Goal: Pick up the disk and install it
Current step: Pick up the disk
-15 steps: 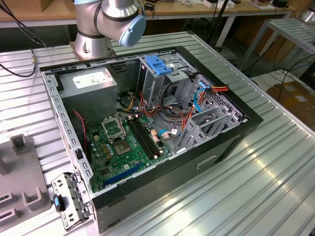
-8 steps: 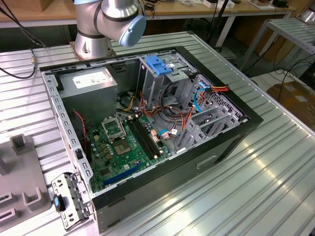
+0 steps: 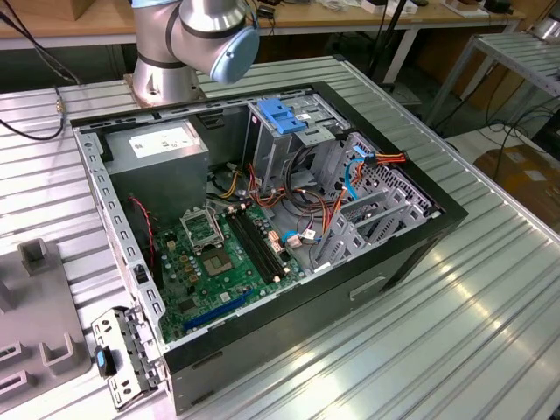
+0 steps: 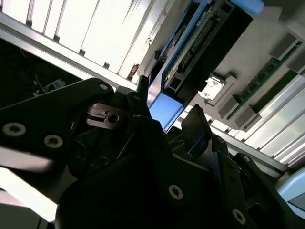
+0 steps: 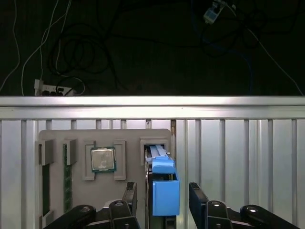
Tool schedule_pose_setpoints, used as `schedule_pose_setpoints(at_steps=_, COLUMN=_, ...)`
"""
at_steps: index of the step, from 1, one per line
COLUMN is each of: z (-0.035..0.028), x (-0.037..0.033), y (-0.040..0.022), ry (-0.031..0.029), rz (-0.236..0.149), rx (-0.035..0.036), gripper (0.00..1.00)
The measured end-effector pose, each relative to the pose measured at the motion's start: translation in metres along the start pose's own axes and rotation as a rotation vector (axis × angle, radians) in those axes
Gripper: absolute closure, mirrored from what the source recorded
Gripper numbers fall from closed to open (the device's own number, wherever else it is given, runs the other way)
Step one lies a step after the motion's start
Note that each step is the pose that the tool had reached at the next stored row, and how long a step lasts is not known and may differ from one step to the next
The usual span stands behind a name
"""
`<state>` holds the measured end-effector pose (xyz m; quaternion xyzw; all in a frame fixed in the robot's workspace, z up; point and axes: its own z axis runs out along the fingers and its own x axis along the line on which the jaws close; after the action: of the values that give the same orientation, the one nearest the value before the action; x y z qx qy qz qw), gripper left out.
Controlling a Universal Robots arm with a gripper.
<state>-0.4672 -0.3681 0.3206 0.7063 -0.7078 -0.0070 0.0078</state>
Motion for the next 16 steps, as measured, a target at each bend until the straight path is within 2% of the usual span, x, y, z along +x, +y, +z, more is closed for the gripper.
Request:
schedule_pose_setpoints(at_steps=4, z=0.0041, x=0.0000, y=0.0026, ry=0.0005, rz=-0.017, rx=0.0002, gripper=0.44)
schedule_pose_setpoints(at_steps=7, z=0.0099, x=0.0003, y=0.0066, ry=0.0007, rz=-0.031, rx=0.0049, gripper=0.44)
schedule_pose_setpoints(at_steps=13, z=0.0131, x=0.0004, y=0.0068, ry=0.0008, rz=-0.035, rx=0.0062, gripper=0.44)
schedule_pose_setpoints(at_steps=16, z=0.0148, x=0.0004, y=0.0068, ry=0.0010, rz=-0.042, rx=0.0102, gripper=0.44)
